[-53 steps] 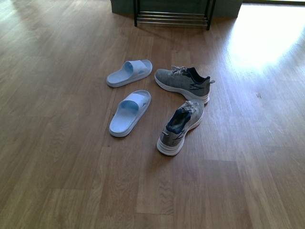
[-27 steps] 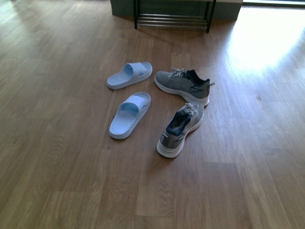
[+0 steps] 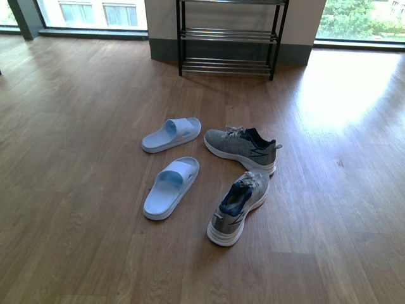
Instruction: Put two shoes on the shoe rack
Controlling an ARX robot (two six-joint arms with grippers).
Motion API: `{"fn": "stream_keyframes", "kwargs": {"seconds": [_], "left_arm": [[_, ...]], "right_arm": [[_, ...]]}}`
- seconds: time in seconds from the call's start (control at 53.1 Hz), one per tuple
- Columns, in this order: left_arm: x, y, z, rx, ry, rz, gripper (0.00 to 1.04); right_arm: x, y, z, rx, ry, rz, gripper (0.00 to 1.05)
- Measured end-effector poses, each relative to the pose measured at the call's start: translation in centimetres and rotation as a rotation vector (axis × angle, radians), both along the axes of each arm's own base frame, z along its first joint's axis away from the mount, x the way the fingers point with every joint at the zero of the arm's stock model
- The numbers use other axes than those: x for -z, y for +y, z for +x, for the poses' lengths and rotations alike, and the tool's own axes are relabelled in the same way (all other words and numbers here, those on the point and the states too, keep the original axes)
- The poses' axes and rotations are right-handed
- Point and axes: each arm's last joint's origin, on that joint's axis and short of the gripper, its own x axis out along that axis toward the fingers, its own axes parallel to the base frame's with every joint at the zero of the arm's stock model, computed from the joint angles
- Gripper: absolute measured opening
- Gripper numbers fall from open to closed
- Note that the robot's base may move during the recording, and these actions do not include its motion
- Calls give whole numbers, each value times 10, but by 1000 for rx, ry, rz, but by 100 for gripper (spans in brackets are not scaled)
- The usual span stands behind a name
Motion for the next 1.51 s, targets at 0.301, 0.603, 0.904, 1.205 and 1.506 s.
{"fn": "stream_keyframes", "kwargs": {"seconds": [0.301,0.603,0.904,1.205,1.506], "left_arm": [[0,0,0,0,0,0,95],[0,0,0,0,0,0,95],[0,0,0,0,0,0,95],[0,0,0,-2,0,0,95],[0,0,0,1,0,0,95]], "right_arm": [[0,0,0,0,0,0,96],[0,0,0,0,0,0,96],[0,0,0,0,0,0,96],[0,0,0,-3,0,0,96],[0,0,0,2,0,0,96]]}}
